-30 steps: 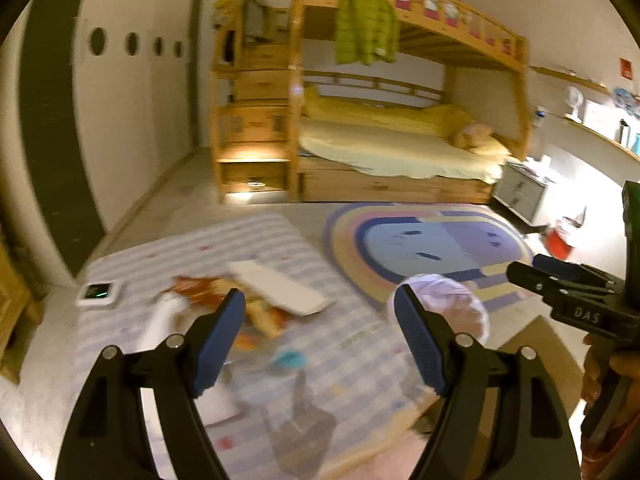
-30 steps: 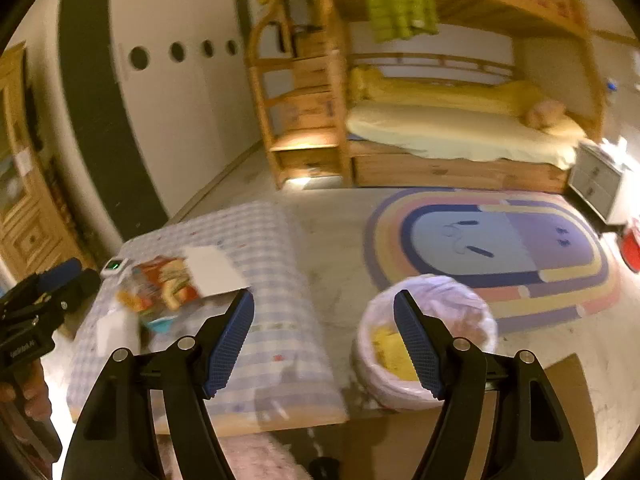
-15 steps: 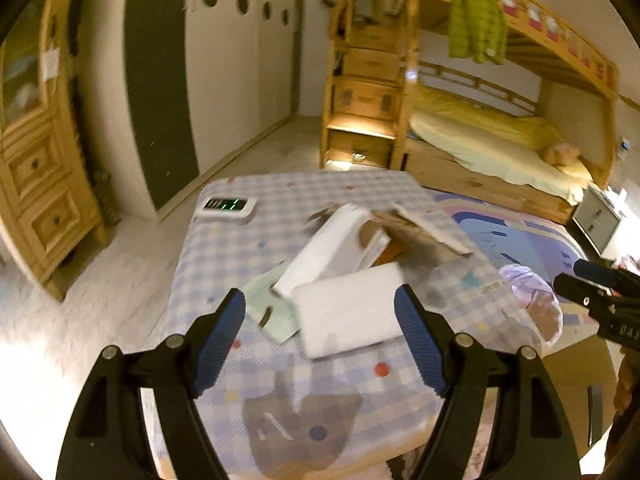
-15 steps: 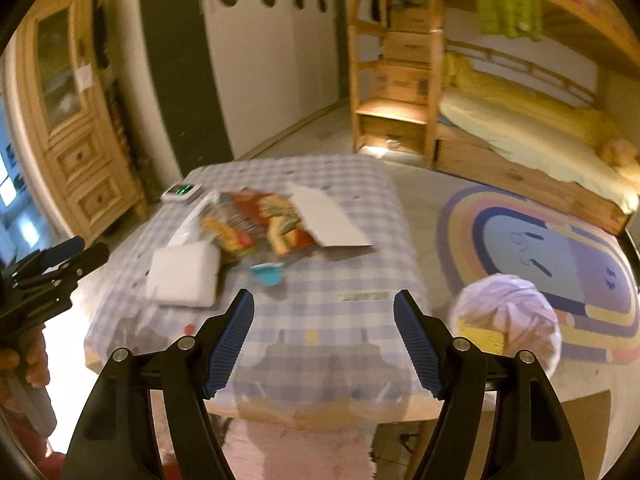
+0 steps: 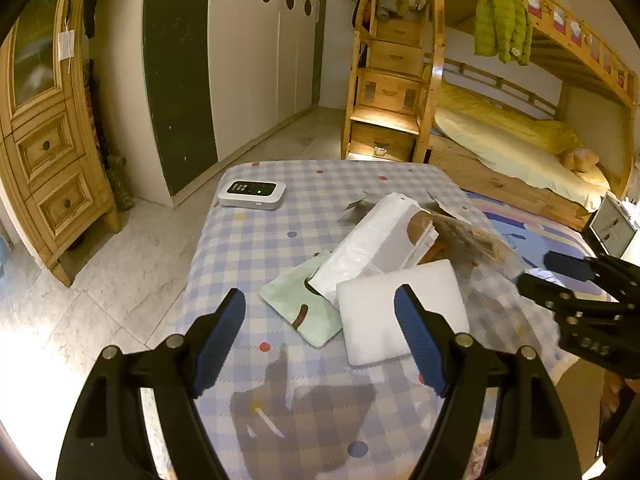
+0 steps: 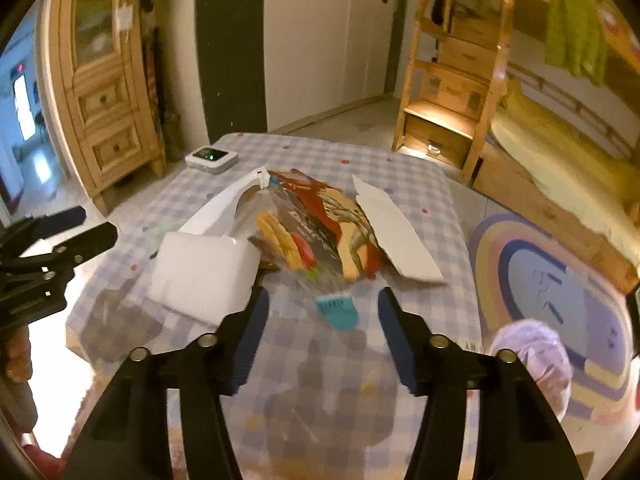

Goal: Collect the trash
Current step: 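Return both tools to the table and grasp a clear plastic wrapper with the right gripper, then lift the clear plastic wrapper with the right gripper toward the wastebasket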

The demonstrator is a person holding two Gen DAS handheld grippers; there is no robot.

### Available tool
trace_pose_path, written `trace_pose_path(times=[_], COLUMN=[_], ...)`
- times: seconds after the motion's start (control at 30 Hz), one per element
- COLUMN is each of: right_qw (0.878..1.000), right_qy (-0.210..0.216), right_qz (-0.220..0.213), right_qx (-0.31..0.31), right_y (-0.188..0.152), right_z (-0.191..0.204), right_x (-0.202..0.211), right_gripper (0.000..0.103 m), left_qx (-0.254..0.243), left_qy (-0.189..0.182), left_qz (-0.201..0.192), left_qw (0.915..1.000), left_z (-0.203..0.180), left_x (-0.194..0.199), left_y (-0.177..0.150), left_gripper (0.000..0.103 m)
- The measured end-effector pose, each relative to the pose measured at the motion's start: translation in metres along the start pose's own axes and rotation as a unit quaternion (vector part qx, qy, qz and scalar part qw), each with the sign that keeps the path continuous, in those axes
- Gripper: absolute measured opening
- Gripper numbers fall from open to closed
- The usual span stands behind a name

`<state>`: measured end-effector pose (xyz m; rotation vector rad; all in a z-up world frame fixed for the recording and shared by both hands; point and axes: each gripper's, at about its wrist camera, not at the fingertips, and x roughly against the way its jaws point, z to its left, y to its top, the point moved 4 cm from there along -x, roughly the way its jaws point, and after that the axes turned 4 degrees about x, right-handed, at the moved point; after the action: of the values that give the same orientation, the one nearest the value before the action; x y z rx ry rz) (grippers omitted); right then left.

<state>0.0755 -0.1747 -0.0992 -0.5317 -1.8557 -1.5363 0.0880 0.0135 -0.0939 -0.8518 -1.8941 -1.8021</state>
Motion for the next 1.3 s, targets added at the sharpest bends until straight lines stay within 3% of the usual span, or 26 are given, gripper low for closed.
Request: trace_pose_path(times=[0.2, 0.3, 0.37, 0.47, 0.77, 0.97, 1.23, 1.3], right_qw=[0.999, 0.998, 0.998, 0.999, 0.998, 0.994, 0.994, 0.994], right_qy=[-0.008, -0.023, -0.023, -0.015, 0.033, 0.014, -0.011, -0.012], right_qz=[0.01, 0.021, 0.02, 0.005, -0.05, -0.101, -0.086, -0.082], right_qx=[0.045, 0.061, 0.057, 0.048, -0.016, -0.035, -0.072, -0.077], right_y=[0.014, 0.015, 0.013, 0.012, 0.015, 0.018, -0.002, -0.007], right_z=[0.015, 0.018, 0.017, 0.012, -0.009, -0.025, -0.057, -0.059], right_x=[-0.031, -0.041, -0.038, -0.024, 0.036, 0.077, 0.073, 0.071], right_gripper=[0.047, 0.03, 0.013, 0.006, 0.005, 0.005, 0.005, 0.005], left_qx=[0.004, 0.007, 0.007, 0.008, 0.0, -0.011, -0.022, -0.022], left_qy=[0.003, 0.005, 0.007, 0.008, 0.005, 0.005, -0.027, -0.044], left_qz=[0.004, 0.004, 0.004, 0.003, 0.005, 0.014, 0.042, 0.054], left_qw=[1.0, 1.0, 0.9999, 0.9999, 1.0, 0.9998, 0.9985, 0.9973], left_z=[0.006, 0.009, 0.011, 0.012, 0.009, 0.002, -0.016, -0.02], left_x=[-0.004, -0.002, -0.001, 0.001, 0.007, 0.008, -0.008, -0.019], left_y=[0.001, 0.001, 0.001, 0.0, -0.005, -0.013, -0.029, -0.034], left_gripper=[0.075, 0.075, 0.075, 0.075, 0.075, 0.078, 0.079, 0.073])
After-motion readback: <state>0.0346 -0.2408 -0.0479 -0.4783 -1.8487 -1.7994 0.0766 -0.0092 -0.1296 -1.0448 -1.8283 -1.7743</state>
